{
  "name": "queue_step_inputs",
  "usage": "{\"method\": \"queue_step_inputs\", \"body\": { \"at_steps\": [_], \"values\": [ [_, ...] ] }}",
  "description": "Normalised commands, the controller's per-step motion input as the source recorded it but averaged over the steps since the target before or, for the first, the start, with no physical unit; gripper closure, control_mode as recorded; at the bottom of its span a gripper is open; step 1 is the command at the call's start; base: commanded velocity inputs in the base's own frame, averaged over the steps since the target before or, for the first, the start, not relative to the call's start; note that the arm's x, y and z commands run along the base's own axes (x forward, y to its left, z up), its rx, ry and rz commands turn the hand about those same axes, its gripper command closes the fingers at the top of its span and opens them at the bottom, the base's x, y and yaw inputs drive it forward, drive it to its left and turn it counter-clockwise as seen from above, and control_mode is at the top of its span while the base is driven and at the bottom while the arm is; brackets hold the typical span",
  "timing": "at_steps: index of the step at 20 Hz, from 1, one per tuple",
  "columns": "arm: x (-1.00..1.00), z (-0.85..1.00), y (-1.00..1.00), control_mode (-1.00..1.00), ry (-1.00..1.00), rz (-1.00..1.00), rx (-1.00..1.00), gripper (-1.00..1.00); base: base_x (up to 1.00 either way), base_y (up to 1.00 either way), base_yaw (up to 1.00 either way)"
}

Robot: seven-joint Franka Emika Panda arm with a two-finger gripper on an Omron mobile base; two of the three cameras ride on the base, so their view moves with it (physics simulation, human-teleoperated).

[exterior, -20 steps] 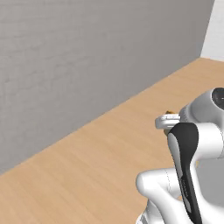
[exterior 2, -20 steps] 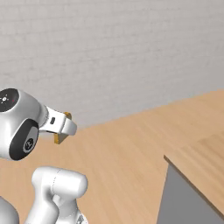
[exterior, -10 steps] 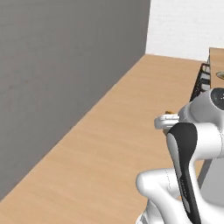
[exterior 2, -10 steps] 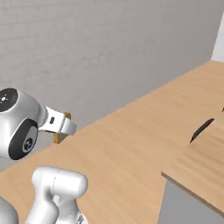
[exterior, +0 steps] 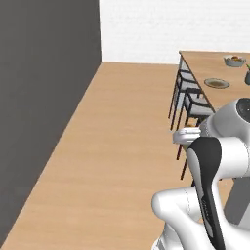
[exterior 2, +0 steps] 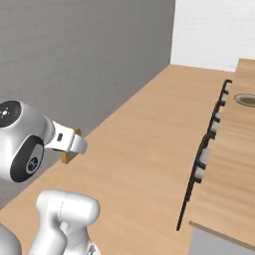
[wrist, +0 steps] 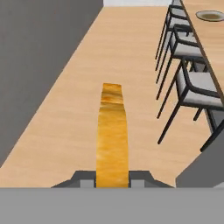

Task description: Start the toaster. Once the lever pops up, take the bread to the plate on the dining counter.

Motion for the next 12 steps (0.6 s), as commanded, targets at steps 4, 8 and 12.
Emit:
{"method": "queue_step_inputs", "body": {
  "at_steps": [4, 8, 12],
  "values": [
    [0.0, 0.0, 0.0, 1.0, 0.0, 0.0, 0.0, 1.0, 0.91, 0.61, -0.57],
    [0.0, 0.0, 0.0, 1.0, 0.0, 0.0, 0.0, 1.0, 0.84, 0.71, -0.6],
    [0.0, 0.0, 0.0, 1.0, 0.0, 0.0, 0.0, 1.0, 0.81, 0.76, -0.61]
  ]
}}
